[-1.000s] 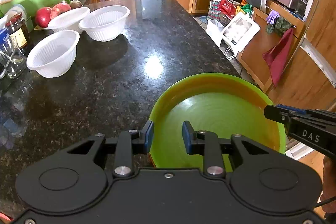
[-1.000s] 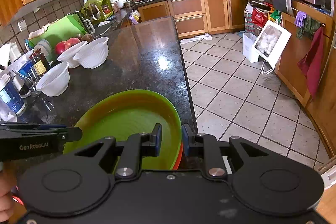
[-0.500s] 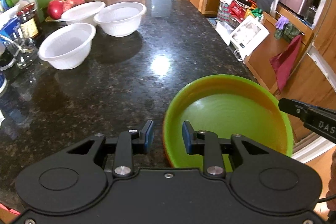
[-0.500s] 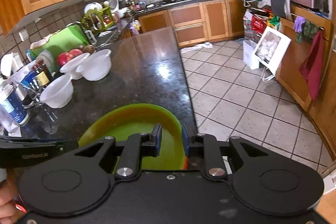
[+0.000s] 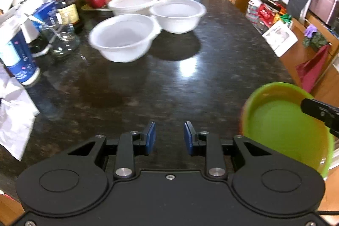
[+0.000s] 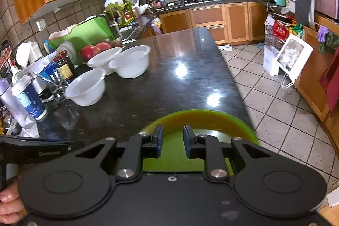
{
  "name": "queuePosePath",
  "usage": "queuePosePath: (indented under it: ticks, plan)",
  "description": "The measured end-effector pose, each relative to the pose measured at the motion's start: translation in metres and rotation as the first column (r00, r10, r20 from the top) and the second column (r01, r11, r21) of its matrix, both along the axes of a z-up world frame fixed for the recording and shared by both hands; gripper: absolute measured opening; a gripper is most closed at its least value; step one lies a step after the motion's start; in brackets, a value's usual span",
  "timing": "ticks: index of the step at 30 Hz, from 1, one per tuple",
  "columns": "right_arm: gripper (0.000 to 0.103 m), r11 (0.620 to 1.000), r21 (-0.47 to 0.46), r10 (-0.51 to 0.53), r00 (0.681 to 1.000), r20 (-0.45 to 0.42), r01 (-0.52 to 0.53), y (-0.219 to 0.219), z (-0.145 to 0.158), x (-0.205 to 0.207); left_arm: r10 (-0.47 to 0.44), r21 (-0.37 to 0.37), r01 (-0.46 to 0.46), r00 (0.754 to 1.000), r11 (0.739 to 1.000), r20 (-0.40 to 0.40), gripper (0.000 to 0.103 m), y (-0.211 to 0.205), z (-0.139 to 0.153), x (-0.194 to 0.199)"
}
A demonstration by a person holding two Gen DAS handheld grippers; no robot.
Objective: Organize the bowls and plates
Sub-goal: 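Move the left gripper toward the white bowls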
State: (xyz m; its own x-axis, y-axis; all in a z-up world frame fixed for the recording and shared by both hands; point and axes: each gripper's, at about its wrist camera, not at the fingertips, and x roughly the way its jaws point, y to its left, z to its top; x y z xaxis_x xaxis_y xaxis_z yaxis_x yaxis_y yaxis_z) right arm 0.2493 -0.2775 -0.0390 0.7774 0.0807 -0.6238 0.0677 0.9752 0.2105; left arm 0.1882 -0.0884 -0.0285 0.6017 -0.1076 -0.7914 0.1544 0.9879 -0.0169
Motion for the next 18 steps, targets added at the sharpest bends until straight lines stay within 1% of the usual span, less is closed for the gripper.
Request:
queuePosePath:
  ticks: [2, 8, 18]
  plan:
    - [0.024, 1.0, -0.002, 0.007, 1.0, -0.005, -0.007, 0.017, 0.002, 0.005, 0.015, 0.023, -0.015, 1.0, 1.0, 0.006, 0.038, 0.013, 0.001, 0.004]
    - [0.024, 1.0, 0.01, 0.017, 1.0, -0.023, -0.017, 0.067, 0.002, 0.022, 0.02, 0.045, -0.02, 1.0, 0.999, -0.007, 0.038, 0.056, 0.0, 0.019]
    - [0.024, 0.999, 0.033, 0.015, 0.997, -0.074, -0.012, 0.147, -0.006, 0.041, -0.003, 0.027, 0.004, 0.999, 1.0, -0.032, 0.038, 0.118, -0.005, 0.029]
